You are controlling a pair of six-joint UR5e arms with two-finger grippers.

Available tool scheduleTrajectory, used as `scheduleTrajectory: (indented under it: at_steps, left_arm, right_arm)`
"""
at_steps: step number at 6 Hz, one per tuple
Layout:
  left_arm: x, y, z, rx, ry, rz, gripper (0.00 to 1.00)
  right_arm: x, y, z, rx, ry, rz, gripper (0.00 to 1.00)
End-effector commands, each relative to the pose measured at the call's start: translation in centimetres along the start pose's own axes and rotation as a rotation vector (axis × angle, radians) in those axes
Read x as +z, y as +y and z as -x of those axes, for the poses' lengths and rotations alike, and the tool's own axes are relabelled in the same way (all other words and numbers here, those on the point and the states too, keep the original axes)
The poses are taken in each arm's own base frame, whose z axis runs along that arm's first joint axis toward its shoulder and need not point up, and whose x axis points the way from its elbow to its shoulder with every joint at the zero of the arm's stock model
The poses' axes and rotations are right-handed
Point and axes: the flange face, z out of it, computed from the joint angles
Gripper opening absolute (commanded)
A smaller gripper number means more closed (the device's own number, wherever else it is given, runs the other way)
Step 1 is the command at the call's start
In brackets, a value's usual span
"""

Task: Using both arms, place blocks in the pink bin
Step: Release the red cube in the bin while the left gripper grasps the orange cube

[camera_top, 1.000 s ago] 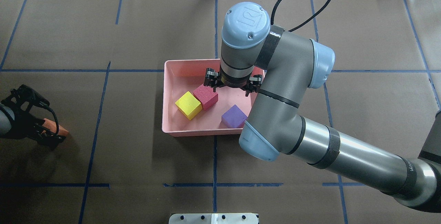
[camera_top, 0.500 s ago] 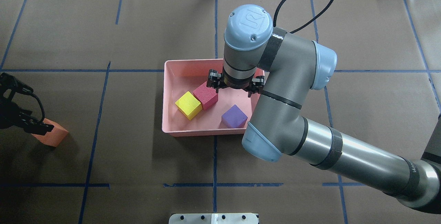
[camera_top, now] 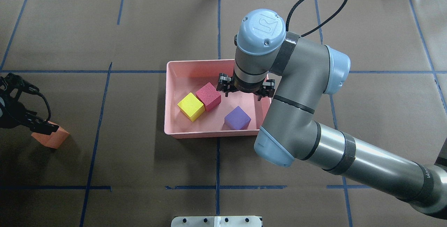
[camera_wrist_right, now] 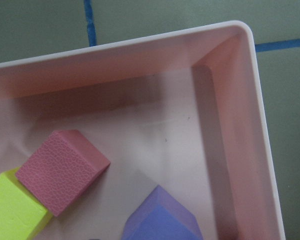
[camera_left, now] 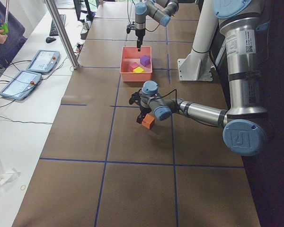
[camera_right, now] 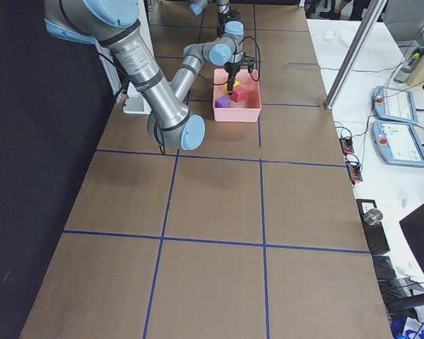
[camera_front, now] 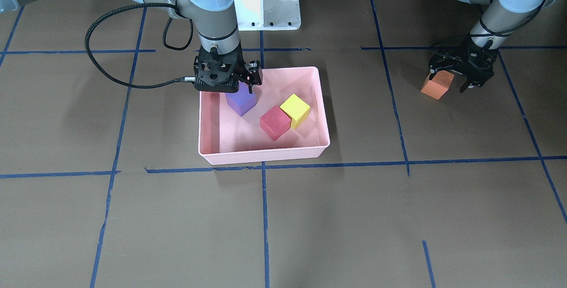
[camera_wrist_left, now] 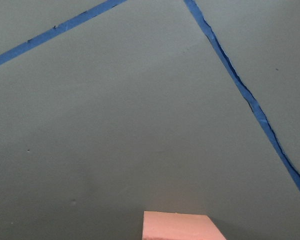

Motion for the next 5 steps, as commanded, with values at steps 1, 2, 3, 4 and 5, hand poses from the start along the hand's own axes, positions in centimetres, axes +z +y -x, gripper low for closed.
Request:
scheduleTrajectory:
  at_steps: [1, 2, 3, 4, 5]
  left_arm:
    - [2.1, 0.7, 0.0, -0.002, -0.001, 0.041, 1.0]
    - [2.9, 1.1, -0.9, -0.008, 0.01, 0.06, 1.0]
    - [3.8, 1.7, -1.4, -0.014, 0.014, 0.084, 1.0]
    - [4.0, 1.9, -1.4, -0.019, 0.025, 0.096, 1.0]
    - [4.7, 2.3, -1.1, -0.029, 0.042, 0.126, 1.0]
  right_arm:
    - [0.3, 0.0, -0.5, 0.0, 0.005, 0.002, 1.0]
    - [0.3, 0.0, -0.4, 0.001, 0.004, 0.0, 1.0]
    - [0.3, 0.0, -0.5, 0.0, 0.006, 0.0, 1.0]
    - [0.3, 0.0, -0.5, 0.0, 0.006, 0.0, 1.0]
    - [0.3, 0.0, -0.5, 0.0, 0.004, 0.0, 1.0]
